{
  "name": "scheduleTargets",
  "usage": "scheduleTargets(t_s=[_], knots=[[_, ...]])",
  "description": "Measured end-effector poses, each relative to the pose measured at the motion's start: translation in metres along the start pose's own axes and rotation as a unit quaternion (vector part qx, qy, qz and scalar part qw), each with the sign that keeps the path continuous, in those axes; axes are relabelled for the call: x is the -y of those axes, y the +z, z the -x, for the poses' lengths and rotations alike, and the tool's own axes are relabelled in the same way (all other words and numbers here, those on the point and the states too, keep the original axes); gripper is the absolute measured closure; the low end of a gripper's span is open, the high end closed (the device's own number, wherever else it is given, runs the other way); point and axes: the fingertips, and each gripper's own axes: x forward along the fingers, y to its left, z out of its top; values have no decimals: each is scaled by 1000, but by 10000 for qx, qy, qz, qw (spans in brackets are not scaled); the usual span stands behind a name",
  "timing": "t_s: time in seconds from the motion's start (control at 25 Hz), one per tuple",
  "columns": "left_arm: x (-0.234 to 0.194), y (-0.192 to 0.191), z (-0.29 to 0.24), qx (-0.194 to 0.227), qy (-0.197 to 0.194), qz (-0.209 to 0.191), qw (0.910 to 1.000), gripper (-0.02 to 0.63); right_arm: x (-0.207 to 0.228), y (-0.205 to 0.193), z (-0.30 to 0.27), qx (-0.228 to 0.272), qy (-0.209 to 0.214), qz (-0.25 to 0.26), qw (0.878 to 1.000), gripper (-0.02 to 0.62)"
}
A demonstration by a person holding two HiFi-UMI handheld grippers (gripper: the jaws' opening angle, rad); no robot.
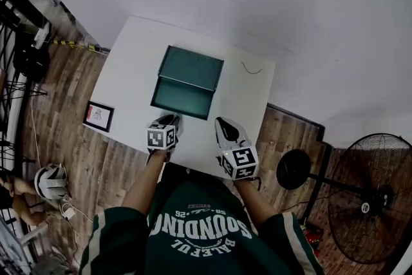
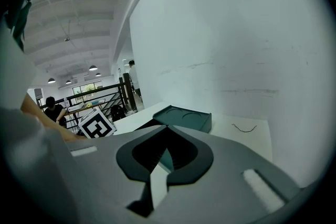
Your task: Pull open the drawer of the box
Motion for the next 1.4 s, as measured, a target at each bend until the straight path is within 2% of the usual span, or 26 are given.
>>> scheduleTargets(t_s=[0.16, 0.28, 0.4, 0.52, 0.64, 0.76, 0.88, 1.4], knots=[[6, 26, 27, 454, 7, -306, 9985, 479, 5, 13, 1, 110, -16, 79, 9999, 594], [17, 59, 54, 929, 42, -701, 9932, 506, 9, 28, -1, 236, -23, 126, 9996, 594], [31, 95, 80, 1389, 109, -1165, 9834, 552, 12, 45, -2, 402, -8, 171, 9990, 594], [50, 127, 103, 1746, 155, -1699, 9698, 553, 12, 63, -4, 578, 25, 218, 9981, 594], [68, 154, 129, 2112, 123, -1965, 9574, 554, 9, 82, -2, 751, 58, 300, 9967, 594], [76, 173, 149, 2441, 133, -2083, 9470, 554, 6, 99, 1, 889, 79, 401, 9952, 594], [81, 182, 160, 2628, 132, -2100, 9416, 554, 3, 106, 4, 958, 81, 495, 9941, 594], [76, 184, 162, 2714, 112, -1907, 9433, 554, -4, 108, -1, 1009, 153, 609, 9929, 594]])
